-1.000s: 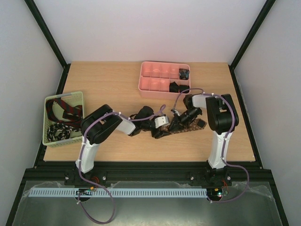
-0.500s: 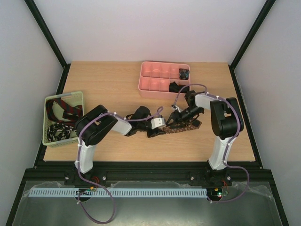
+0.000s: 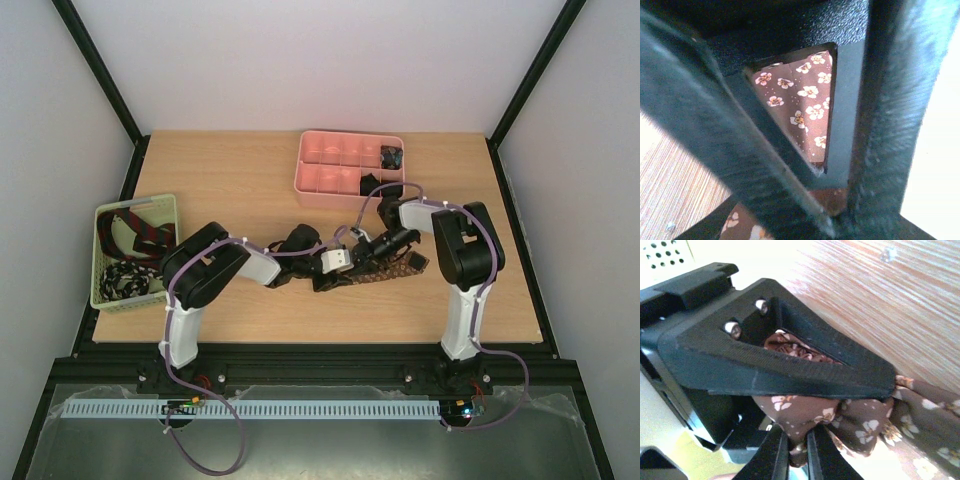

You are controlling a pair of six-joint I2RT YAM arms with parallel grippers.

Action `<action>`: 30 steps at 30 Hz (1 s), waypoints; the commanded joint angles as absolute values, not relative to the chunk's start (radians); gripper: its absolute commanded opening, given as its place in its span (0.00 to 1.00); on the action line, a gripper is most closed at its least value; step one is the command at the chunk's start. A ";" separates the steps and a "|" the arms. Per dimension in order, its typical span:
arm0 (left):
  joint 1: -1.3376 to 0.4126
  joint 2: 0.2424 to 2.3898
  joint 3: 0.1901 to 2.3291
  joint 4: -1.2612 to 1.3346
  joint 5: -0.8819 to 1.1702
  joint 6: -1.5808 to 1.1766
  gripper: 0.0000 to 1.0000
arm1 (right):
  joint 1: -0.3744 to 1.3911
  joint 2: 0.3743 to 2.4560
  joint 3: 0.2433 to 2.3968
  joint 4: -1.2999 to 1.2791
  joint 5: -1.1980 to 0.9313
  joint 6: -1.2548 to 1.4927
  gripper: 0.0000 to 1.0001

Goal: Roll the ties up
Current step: Roll the tie at the center of the board.

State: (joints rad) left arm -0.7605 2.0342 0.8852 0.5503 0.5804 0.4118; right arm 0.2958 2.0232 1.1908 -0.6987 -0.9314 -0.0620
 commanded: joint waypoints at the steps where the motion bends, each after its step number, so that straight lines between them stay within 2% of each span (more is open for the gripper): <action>1: -0.761 2.110 0.859 0.345 0.527 0.426 0.44 | 0.286 2.090 1.192 -0.706 -0.824 -0.078 0.02; 8: -0.746 2.061 0.848 0.383 0.559 0.433 0.75 | 0.208 2.139 1.155 -0.748 -0.717 -0.163 0.01; 16: -0.742 1.996 0.788 0.525 0.579 0.396 0.91 | 0.146 2.165 1.154 -0.741 -0.656 -0.158 0.01; 25: -0.769 2.038 0.879 0.545 0.521 0.445 0.94 | 0.153 2.185 1.161 -0.746 -0.672 -0.136 0.01; 30: -0.772 2.001 0.912 0.465 0.513 0.557 0.94 | 0.152 2.180 1.160 -0.759 -0.668 -0.148 0.01</action>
